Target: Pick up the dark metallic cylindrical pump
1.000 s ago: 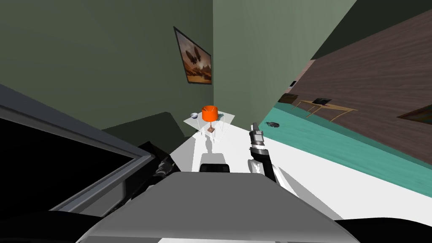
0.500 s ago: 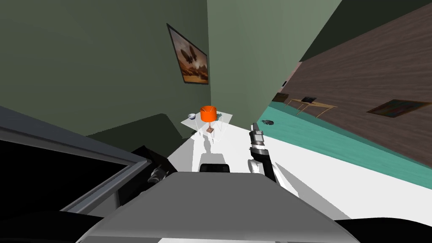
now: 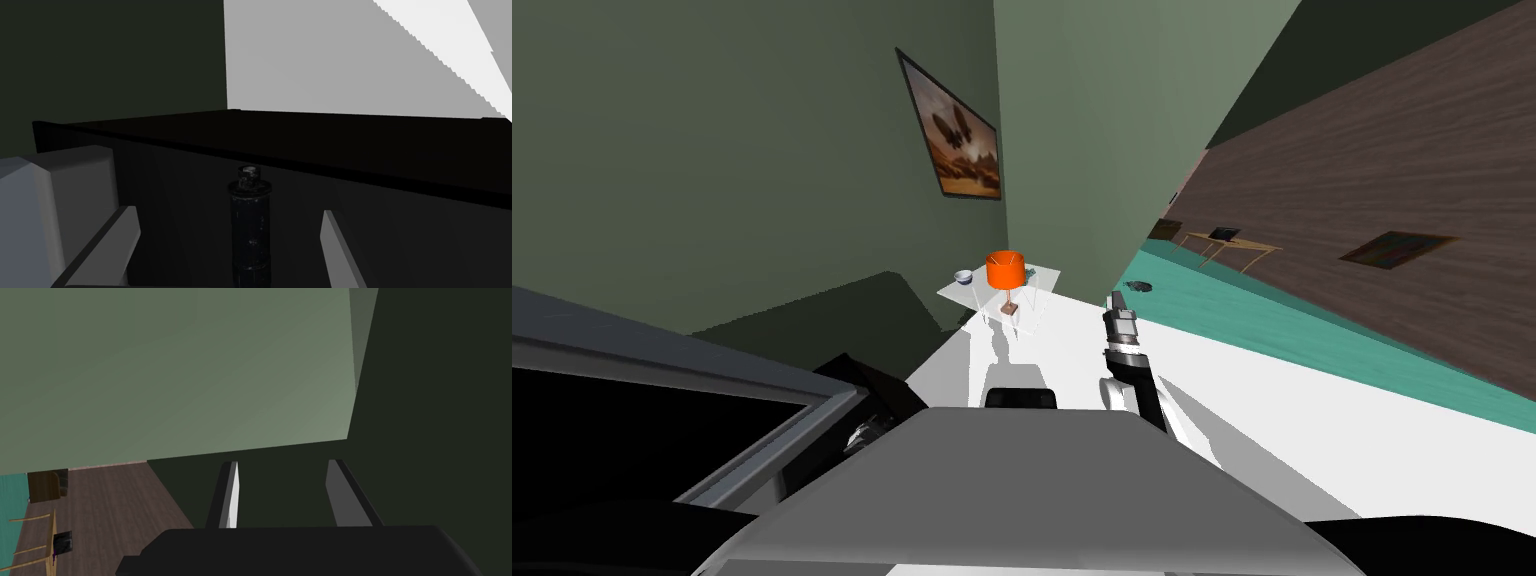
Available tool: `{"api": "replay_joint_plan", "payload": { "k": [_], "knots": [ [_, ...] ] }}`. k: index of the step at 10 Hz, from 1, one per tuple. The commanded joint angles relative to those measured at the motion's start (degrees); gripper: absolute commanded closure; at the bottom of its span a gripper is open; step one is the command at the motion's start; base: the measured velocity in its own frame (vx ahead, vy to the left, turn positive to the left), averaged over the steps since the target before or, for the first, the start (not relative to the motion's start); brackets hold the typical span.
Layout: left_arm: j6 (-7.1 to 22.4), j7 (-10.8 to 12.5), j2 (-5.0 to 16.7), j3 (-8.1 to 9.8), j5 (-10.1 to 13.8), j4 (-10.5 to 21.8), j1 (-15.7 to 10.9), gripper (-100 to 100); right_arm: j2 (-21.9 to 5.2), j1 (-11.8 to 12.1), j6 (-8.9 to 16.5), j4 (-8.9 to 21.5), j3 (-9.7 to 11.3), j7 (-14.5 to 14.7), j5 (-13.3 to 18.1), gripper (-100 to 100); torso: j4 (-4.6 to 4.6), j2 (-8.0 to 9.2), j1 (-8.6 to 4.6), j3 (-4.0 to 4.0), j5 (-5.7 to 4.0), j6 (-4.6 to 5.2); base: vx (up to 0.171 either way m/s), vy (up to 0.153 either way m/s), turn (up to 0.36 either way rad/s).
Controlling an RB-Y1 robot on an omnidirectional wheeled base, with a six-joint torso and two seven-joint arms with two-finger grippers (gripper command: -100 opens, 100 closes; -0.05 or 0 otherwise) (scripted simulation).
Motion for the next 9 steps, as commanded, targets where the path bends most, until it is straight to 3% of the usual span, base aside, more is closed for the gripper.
{"api": "replay_joint_plan", "payload": {
  "k": [1,2,6,9],
  "knots": [
    [2.86,0.88,-0.04,1.22,-0.25,2.32,-0.41,-100,0.0,0.0,0.0,0.0,0.0,0.0,0.0,0,0.0,0.0,0.0,0.0,0.0,0.0,-0.007,0.08,-0.107],
    [2.93,0.88,-0.04,1.22,-0.25,2.32,-0.41,-100,0.0,0.0,0.0,0.0,0.0,0.0,0.0,0,0.0,-0.01,0.03,0.0,0.01,0.01,0.002,0.062,-0.057],
    [7.59,3.1,0.95,2.1,0.28,7.99,-0.72,-100,0.0,0.0,0.0,0.0,0.0,0.0,0.0,0,0.0,0.01,0.05,0.0,0.01,0.0,-0.011,0.073,-0.073],
    [9.87,4.02,0.37,1.91,0.42,10.78,-0.97,-100,0.0,0.0,0.0,0.0,0.0,0.0,0.0,0,0.01,0.01,-0.01,0.01,0.01,-0.01,-0.014,0.067,-0.042]
  ]
}}
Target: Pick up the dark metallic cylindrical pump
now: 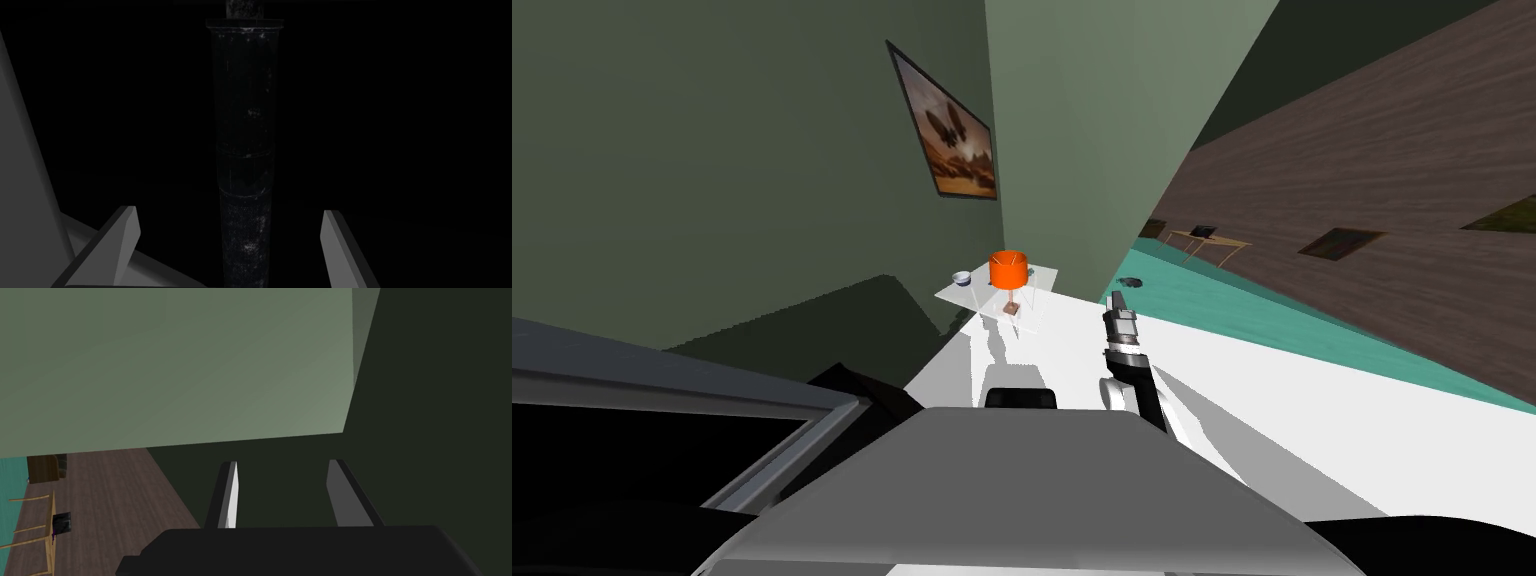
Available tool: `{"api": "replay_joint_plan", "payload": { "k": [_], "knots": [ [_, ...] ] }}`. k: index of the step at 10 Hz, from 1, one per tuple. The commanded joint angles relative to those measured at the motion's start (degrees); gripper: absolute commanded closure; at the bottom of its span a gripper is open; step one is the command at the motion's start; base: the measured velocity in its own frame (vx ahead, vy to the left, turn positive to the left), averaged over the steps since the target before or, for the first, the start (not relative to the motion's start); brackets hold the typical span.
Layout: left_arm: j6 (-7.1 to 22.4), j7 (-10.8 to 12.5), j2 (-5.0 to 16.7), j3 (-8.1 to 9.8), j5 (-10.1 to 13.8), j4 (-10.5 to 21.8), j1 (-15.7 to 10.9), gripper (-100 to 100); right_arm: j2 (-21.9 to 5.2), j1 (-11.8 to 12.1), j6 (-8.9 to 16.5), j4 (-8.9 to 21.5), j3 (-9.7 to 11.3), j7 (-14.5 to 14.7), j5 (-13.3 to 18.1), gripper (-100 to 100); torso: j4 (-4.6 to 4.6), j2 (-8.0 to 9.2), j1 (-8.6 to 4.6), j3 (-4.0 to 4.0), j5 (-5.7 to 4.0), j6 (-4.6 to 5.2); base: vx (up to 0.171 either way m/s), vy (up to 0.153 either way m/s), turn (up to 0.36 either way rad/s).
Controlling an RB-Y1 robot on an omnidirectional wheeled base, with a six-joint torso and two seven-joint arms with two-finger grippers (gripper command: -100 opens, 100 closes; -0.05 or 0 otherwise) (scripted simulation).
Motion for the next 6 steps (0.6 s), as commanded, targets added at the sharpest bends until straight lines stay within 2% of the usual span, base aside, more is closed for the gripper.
{"api": "replay_joint_plan", "payload": {
  "k": [1,2,3,6],
  "knots": [
    [0.0,0.0,0.0,0.0,0.0,0.0,0.0,-100,0.0,0.0,0.0,0.0,0.0,0.0,0.0,0,0.0,0.0,0.0,0.0,0.0,0.0,-0.004,0.025,-0.008],
    [0.1,0.05,0.01,-0.07,0.08,0.17,-0.01,0,0.0,0.0,0.0,0.0,0.0,0.0,0.0,0,0.0,-0.03,-0.11,-0.01,-0.02,0.0,-0.001,0.005,0.0],
    [0.34,-0.12,-0.01,0.78,-0.34,2.22,-1.97,-100,0.01,0.0,0.0,0.0,0.0,0.0,0.0,0,-0.01,-0.04,-0.19,-0.02,-0.04,0.0,-0.039,-0.004,-0.088],
    [1.1,-0.61,-0.07,3.31,-1.56,8.16,-7.81,-100,0.01,-0.02,0.0,0.0,0.01,0.0,0.0,0,0.09,0.42,-0.31,0.24,-0.07,0.02,-0.134,-0.018,-0.136]
  ]
}}
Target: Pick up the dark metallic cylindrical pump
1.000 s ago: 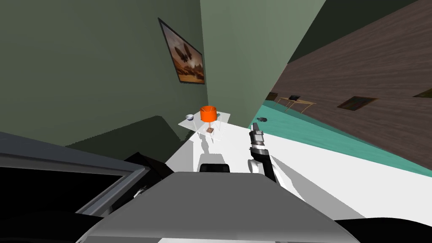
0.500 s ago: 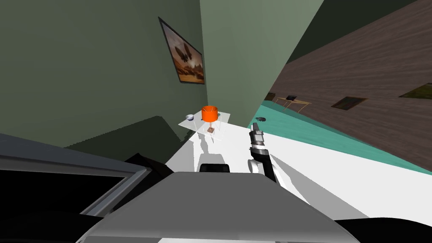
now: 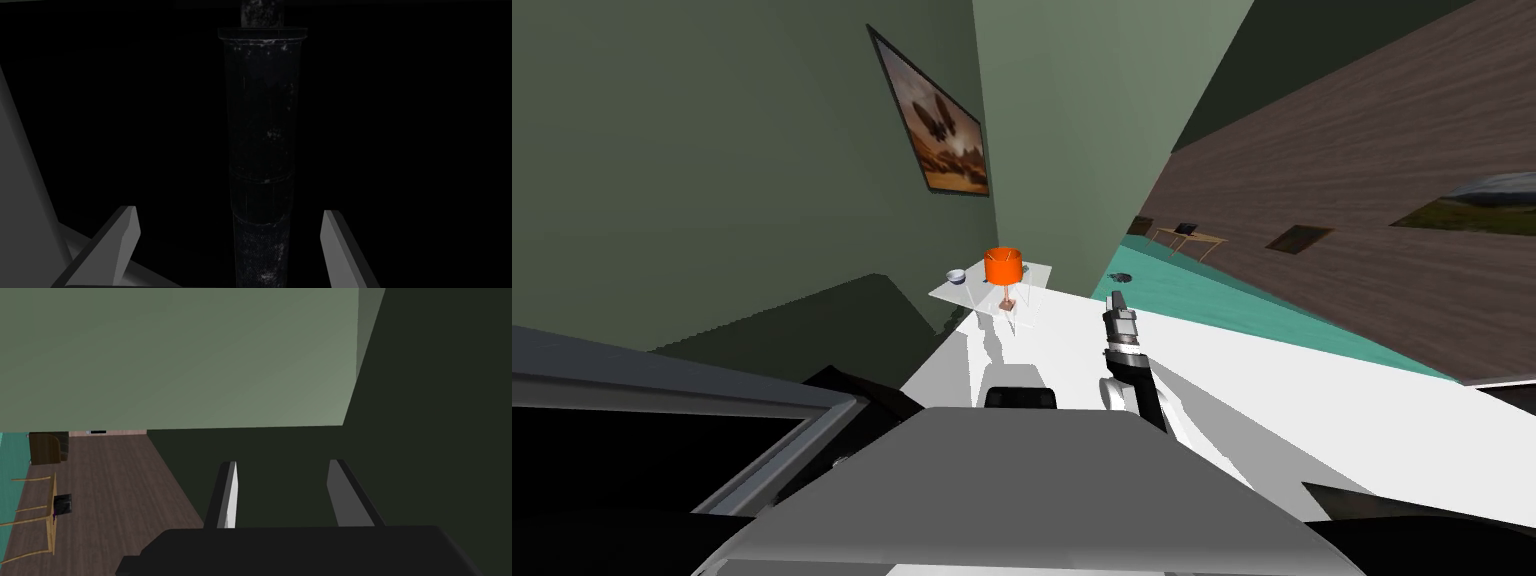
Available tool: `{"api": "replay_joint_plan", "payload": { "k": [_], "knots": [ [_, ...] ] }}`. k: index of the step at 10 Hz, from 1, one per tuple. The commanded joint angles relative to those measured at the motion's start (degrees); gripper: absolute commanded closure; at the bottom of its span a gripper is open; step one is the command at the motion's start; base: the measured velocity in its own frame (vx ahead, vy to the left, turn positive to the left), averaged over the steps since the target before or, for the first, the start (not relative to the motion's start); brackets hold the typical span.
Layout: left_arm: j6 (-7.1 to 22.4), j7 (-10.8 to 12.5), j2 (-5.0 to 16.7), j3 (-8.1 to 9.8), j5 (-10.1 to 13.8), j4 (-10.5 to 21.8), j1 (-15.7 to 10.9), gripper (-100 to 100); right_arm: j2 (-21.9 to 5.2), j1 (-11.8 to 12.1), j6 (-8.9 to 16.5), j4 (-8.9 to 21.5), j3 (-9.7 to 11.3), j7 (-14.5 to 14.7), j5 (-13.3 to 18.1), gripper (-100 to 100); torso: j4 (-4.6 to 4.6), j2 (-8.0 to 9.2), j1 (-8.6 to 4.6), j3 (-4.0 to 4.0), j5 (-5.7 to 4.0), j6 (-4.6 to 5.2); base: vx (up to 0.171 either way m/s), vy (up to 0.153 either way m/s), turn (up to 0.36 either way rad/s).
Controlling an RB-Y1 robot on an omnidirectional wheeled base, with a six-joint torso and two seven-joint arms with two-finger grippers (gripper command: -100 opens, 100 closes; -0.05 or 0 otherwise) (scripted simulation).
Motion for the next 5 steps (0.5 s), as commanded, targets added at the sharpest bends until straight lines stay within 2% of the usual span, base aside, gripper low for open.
{"api": "replay_joint_plan", "payload": {
  "k": [1,2,5],
  "knots": [
    [0.43,-0.32,0.24,1.19,-0.25,2.86,-2.86,-100,0.0,0.0,0.0,0.0,0.0,0.0,0.0,0,0.0,0.0,0.0,0.0,0.0,0.0,-0.129,-0.005,-0.121],
    [0.43,-0.32,0.24,1.19,-0.25,3.52,-3.04,-100,0.0,0.0,0.0,0.0,0.0,0.0,0.0,0,-0.01,-0.02,0.06,-0.01,0.0,0.0,-0.089,0.008,-0.041],
    [1.18,-0.81,0.18,3.73,-1.48,9.62,-8.93,-100,0.0,0.01,0.0,0.0,0.0,0.0,0.0,0,-0.03,-0.13,0.07,-0.08,0.01,0.0,-0.105,-0.01,-0.114]
  ]
}}
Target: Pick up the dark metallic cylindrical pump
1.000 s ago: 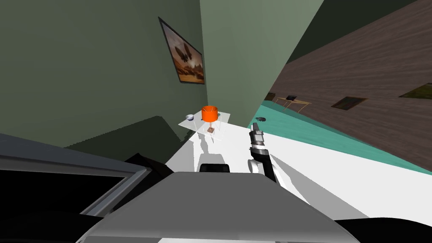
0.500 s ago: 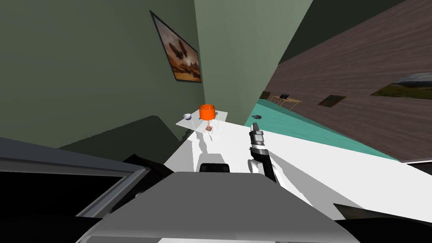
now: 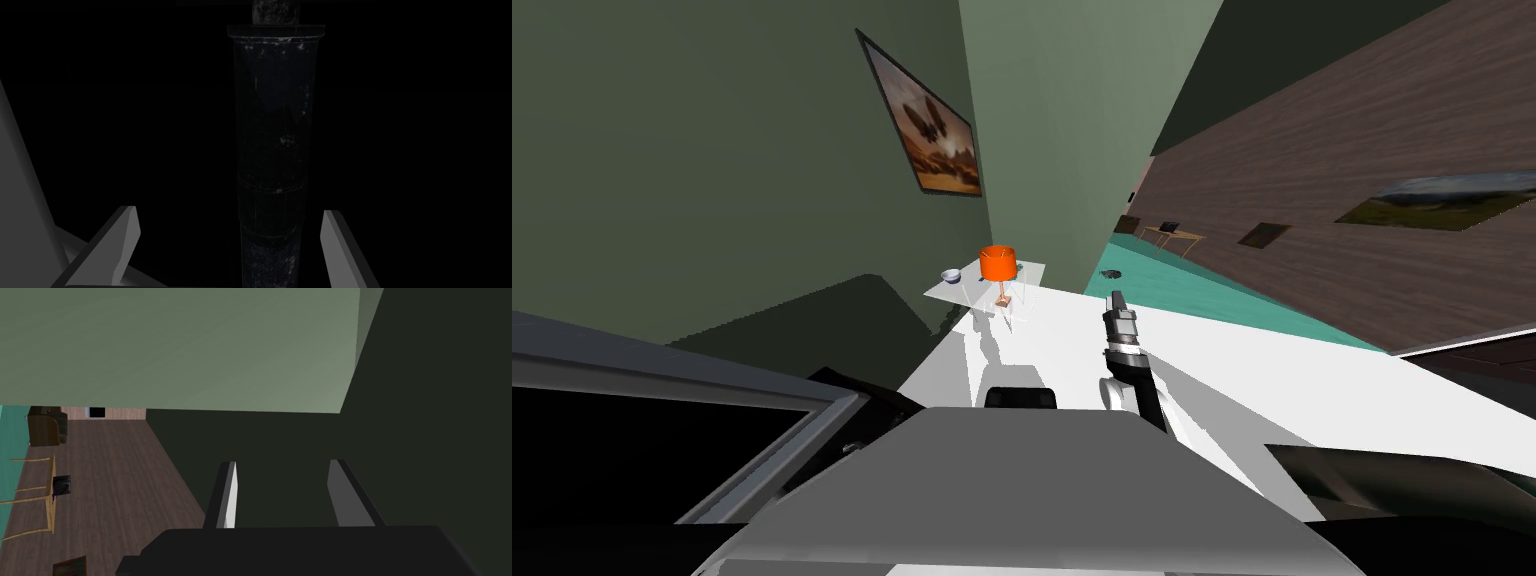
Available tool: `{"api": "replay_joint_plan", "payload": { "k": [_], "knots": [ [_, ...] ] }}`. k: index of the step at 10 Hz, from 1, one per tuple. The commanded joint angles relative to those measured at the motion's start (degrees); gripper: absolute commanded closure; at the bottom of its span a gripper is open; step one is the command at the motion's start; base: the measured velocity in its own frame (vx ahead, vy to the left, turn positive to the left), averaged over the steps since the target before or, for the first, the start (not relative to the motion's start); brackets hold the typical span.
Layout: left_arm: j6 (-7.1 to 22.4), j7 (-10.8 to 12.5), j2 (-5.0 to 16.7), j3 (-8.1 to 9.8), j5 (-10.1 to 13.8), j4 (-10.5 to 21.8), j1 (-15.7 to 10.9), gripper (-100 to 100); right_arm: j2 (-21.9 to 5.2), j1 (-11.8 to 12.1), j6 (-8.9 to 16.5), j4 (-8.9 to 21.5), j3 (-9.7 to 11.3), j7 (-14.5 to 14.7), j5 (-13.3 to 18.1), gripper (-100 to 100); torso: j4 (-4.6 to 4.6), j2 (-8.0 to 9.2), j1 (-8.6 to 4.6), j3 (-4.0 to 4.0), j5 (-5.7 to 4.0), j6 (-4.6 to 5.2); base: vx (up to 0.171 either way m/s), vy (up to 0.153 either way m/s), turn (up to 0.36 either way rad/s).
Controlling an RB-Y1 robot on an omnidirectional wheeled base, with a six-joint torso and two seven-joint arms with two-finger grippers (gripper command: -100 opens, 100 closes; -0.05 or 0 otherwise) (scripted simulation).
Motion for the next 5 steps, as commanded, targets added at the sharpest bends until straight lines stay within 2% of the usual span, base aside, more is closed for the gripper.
{"api": "replay_joint_plan", "payload": {
  "k": [1,2,3,5],
  "knots": [
    [0.54,-0.19,-0.16,1.5,-0.89,2.86,-2.86,-100,0.0,0.0,0.0,0.0,0.0,0.0,0.0,0,0.0,0.0,0.0,0.0,0.0,0.0,-0.149,-0.017,-0.134],
    [0.54,-0.19,-0.16,1.5,-0.89,3.52,-3.19,-100,0.0,0.0,0.0,0.0,0.0,0.0,0.0,0,0.02,0.08,0.05,0.05,0.09,0.01,-0.096,-0.016,-0.047],
    [0.79,-0.36,-0.18,2.34,-1.3,5.48,-5.15,-100,0.0,0.01,0.0,0.0,0.0,0.0,0.0,0,-0.03,-0.02,0.1,-0.02,0.15,-0.06,-0.064,-0.02,-0.069],
    [1.11,-0.1,-0.16,2.47,-1.6,4.56,-4.61,-100,0.0,0.01,0.0,0.0,0.0,0.0,0.0,0,-0.07,-0.22,0.15,-0.13,0.26,-0.04,-0.031,-0.01,-0.02]
  ]
}}
